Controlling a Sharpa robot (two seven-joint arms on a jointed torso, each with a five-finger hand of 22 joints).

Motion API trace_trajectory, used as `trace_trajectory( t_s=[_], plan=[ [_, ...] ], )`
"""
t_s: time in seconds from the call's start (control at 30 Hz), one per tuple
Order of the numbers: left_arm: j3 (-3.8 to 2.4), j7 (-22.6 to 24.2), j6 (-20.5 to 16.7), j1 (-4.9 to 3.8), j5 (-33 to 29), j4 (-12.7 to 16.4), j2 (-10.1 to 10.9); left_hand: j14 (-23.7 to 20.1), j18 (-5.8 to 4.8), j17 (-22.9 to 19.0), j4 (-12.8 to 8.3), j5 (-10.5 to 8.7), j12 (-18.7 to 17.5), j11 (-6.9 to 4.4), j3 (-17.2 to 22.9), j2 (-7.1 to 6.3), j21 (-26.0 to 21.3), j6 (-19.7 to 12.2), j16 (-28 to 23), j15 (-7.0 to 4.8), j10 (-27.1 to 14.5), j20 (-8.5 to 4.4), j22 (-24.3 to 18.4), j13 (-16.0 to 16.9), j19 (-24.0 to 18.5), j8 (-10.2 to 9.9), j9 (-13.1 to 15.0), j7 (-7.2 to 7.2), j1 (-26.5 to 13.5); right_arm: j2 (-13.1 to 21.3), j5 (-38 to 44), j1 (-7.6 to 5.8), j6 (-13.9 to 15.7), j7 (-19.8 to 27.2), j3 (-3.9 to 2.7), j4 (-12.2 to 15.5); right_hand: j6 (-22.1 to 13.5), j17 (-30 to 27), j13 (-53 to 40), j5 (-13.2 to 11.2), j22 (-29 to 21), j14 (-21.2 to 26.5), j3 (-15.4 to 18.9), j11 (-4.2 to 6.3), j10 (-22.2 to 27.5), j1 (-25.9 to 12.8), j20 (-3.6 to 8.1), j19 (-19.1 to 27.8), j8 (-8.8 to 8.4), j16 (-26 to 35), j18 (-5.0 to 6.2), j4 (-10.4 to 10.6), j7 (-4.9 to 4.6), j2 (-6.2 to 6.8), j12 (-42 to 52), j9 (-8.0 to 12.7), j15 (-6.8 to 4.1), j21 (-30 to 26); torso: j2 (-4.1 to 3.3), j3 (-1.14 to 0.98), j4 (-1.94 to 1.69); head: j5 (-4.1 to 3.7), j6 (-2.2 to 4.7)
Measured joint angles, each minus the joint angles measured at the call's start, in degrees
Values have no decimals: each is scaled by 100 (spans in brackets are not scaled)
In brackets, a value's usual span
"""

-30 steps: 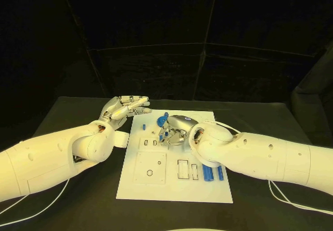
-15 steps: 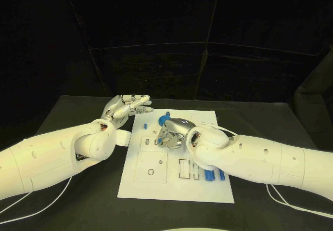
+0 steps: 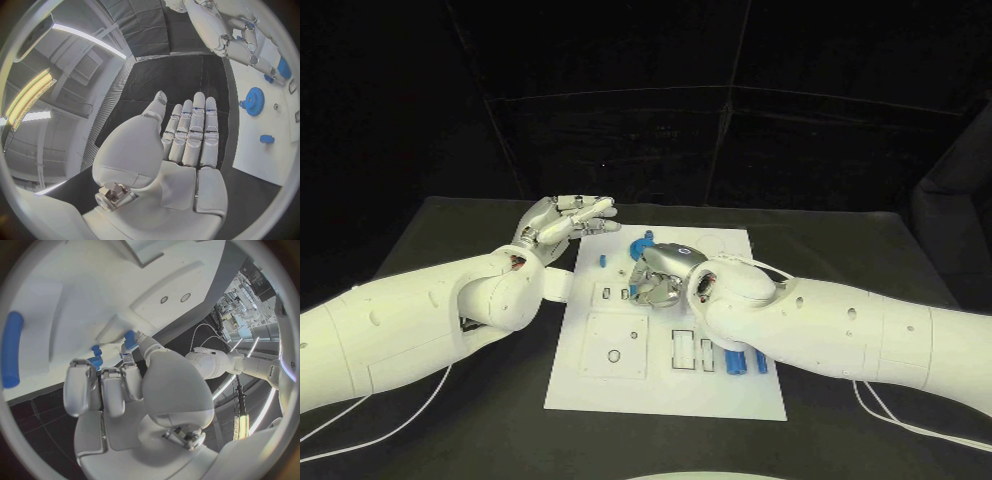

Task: Assemble the parts on the task board

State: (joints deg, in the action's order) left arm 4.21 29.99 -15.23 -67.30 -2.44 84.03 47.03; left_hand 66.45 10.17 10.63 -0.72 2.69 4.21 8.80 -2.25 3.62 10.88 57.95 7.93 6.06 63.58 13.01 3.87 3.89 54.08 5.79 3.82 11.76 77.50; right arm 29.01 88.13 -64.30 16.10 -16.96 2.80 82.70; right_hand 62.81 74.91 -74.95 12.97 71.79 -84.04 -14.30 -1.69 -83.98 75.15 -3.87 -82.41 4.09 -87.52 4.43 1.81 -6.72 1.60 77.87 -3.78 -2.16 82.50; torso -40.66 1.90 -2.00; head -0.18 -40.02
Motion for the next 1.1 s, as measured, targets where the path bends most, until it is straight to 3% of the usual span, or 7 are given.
trace_trajectory(
  t_s=[0.2, 0.37, 0.7, 0.93, 1.1],
  plan=[
    [0, -9, 0, 0, -2, -7, -3, 0, 0, 0, 0, 0, 0, 0, 0, 0, 0, 0, 0, 0, 0, 0, 0, 0, 0, 0, 0, 0, 0, -4, 56, 0, -51, -21, 0, -1, -34, 0, 0, 0, -13, 0, -14, -25, 25, -31, 0, 0, -32, 0, 0, -12, -32, 56, -29, -3, 0, 0, 0, -1, 0, 0, -1],
    [0, -14, 0, 0, -3, -11, -7, 0, 0, -1, 0, 0, 0, 0, 0, 0, 0, 0, 0, 0, 0, 0, 0, 0, 0, 0, 0, 0, 0, -23, 119, 10, -93, -46, 4, -22, -64, 0, 0, 5, -20, 0, -5, -26, 26, -7, 0, 0, -30, 0, 0, -74, -62, 233, -55, 0, 0, 0, -1, -1, 0, 0, -3],
    [1, -25, 0, 0, -5, -20, -14, 0, 0, -1, 0, 0, 0, 0, 0, 0, 0, 0, 0, 0, 0, 0, 0, 0, 0, 0, 0, 0, 0, -77, 219, 31, -123, -111, 0, -64, -126, 0, 0, 5, -35, 0, -13, -67, 67, -121, 0, 0, -11, 21, 0, -82, -84, 347, -144, 16, 0, 0, -7, -1, 2, -10, -12],
    [1, -32, 0, 0, -6, -27, -17, 0, 0, -2, 0, 0, 0, 0, 0, 0, 0, 0, 0, 0, 0, 0, 0, 0, 0, -20, 0, 0, 0, -93, 267, 38, -110, -150, -1, -78, -292, 0, 1, -4, -56, 12, 139, -97, 140, -301, -21, 21, -31, 21, 0, 17, -97, 527, -272, 4, 12, -24, -3, 2, -1, -13, -20],
    [1, -37, 0, 0, -6, -29, -19, 0, 0, 4, -24, 0, 0, 0, 24, 0, -23, 0, 0, 0, 0, 0, 0, 0, 0, -20, 0, 0, 0, -100, 274, 55, -61, -181, 8, -82, -676, -1, 1, -356, -66, 18, 463, -148, 191, -454, -45, 42, -32, 21, 0, 187, -153, 627, -383, 17, 65, -24, 3, 2, -8, -21, -20]
  ],
)
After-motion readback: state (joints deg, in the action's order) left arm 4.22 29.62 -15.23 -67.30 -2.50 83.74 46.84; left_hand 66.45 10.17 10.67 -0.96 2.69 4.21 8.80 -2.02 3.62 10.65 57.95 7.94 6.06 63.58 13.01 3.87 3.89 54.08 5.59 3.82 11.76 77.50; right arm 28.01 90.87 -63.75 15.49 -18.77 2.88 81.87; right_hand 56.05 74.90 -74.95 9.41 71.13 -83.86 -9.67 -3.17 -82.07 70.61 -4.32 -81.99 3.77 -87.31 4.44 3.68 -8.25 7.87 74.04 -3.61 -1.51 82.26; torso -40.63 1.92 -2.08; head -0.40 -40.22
